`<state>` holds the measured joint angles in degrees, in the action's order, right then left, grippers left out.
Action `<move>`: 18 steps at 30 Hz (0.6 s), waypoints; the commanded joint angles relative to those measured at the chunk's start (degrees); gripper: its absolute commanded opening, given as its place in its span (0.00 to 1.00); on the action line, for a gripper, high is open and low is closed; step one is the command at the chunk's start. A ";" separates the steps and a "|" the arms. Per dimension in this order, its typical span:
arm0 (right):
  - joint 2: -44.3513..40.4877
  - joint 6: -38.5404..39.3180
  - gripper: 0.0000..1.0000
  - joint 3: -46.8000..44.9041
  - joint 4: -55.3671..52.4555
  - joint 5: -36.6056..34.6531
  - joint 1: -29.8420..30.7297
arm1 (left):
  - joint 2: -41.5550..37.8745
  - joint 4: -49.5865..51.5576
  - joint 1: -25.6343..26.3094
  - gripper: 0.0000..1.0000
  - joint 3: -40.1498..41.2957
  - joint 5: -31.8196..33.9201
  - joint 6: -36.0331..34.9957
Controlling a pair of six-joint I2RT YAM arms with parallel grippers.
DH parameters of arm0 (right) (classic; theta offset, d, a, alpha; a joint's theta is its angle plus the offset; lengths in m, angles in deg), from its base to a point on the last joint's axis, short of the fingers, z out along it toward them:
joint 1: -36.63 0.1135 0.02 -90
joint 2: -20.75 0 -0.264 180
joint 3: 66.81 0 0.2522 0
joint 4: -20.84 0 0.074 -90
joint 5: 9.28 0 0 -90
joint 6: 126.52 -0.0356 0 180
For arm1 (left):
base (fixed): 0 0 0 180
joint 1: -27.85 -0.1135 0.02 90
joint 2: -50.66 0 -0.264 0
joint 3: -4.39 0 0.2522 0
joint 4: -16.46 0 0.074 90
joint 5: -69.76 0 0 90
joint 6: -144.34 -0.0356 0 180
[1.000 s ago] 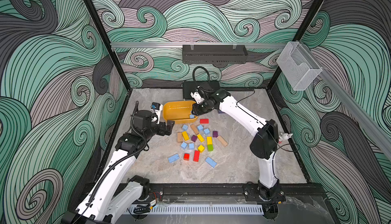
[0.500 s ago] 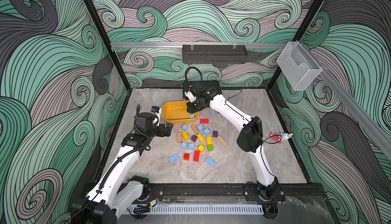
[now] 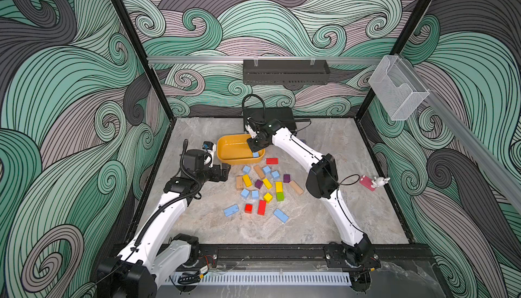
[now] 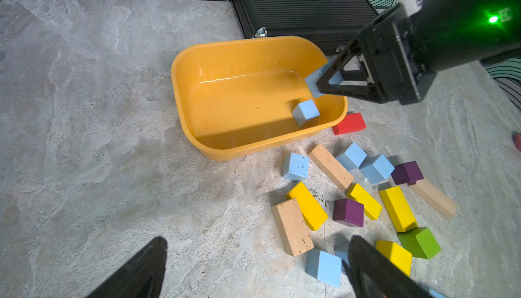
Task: Pick out the blue building blocks
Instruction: Place the building block in the storage box.
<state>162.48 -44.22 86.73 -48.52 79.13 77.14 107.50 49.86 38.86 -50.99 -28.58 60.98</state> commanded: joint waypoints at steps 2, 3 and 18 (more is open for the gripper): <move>2.66 -0.29 0.00 3.24 -0.61 -0.66 -1.17 | 1.79 -0.72 -0.37 0.99 -1.42 -0.26 -0.90; 3.42 -0.45 0.00 3.78 -0.64 -0.44 -1.38 | 2.35 -0.89 -0.40 0.99 -1.53 -0.27 -0.93; 10.05 -2.28 0.17 10.07 -0.42 0.11 -2.59 | 8.26 4.80 -0.37 0.99 -7.24 -1.88 -2.42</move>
<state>171.79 -45.38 95.35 -48.50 79.35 74.56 115.76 52.33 38.86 -56.20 -29.47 59.38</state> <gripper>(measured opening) 0.308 0.986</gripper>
